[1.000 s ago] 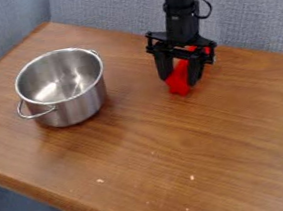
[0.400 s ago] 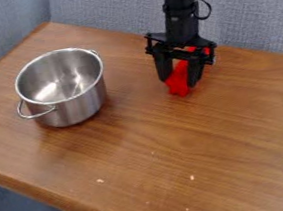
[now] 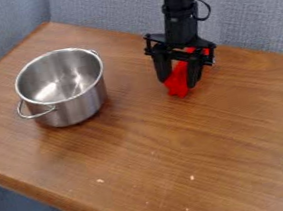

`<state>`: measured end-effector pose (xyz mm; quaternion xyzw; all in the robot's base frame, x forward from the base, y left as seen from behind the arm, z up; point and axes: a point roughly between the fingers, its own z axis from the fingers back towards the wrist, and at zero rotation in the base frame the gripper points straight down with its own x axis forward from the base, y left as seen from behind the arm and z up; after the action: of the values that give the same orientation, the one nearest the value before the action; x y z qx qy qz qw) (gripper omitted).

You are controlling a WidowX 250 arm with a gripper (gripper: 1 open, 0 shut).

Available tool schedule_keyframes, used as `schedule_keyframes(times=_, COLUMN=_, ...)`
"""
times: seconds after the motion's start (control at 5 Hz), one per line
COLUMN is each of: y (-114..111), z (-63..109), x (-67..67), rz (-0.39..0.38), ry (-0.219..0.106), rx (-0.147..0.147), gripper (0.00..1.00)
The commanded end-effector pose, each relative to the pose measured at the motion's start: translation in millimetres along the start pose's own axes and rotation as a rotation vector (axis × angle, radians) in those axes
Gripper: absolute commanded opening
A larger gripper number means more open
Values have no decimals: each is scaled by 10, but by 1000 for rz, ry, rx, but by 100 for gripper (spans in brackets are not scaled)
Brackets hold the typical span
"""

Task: Put the red object in the metal pot

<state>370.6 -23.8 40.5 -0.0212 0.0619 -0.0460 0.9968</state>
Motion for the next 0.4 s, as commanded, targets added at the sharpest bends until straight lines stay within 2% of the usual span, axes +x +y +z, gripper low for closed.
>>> schedule_keyframes(times=0.0, y=56, z=277, x=0, rz=13, ry=-73, rx=8, gripper=0)
schedule_keyframes(times=0.2, y=59, z=293, x=-9, rz=19, ry=-77, rx=11, gripper=0)
